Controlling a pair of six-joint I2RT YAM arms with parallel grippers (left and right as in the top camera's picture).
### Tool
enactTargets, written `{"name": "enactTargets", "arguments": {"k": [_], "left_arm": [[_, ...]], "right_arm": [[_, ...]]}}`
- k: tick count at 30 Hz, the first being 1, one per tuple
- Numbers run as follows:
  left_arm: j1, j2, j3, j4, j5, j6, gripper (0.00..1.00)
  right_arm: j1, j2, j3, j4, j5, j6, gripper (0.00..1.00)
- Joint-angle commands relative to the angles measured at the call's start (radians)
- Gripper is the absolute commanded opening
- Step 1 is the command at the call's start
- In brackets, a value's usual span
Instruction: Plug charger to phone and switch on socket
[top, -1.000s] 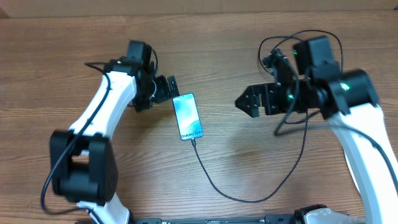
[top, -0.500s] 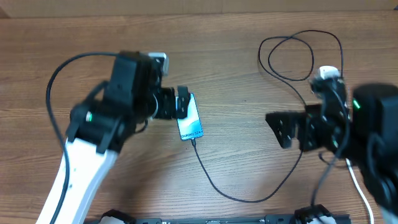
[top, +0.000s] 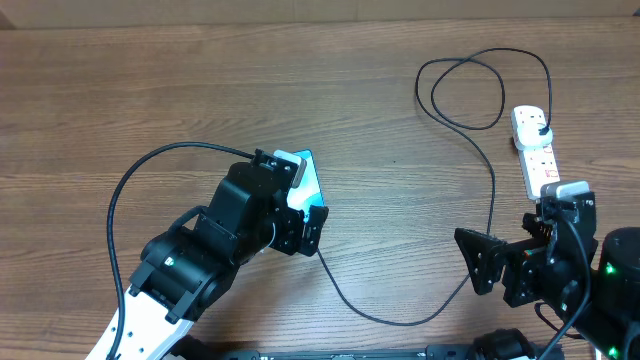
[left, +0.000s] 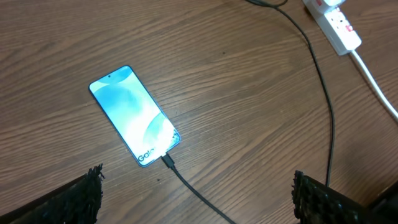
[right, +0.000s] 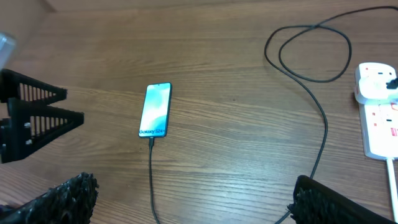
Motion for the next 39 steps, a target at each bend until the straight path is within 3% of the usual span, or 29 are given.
{"name": "enactTargets", "arguments": {"k": [1, 28, 32, 39], "left_arm": [[-0.002, -0.015, -0.004, 0.006, -0.014, -0.048, 1.00], [0.002, -0.011, -0.004, 0.005, -0.007, -0.047, 1.00], [0.057, -0.035, -0.004, -0.039, -0.006, -0.048, 1.00], [0.277, -0.161, -0.008, -0.051, 0.042, -0.027, 1.00]], "right_arm": [[-0.003, -0.004, -0.003, 0.001, 0.017, 0.000, 1.00], [-0.003, -0.004, -0.003, -0.003, 0.017, 0.000, 1.00], [-0.003, -0.004, -0.003, -0.003, 0.017, 0.000, 1.00], [-0.003, -0.004, -0.003, -0.003, 0.017, 0.000, 1.00]]}}
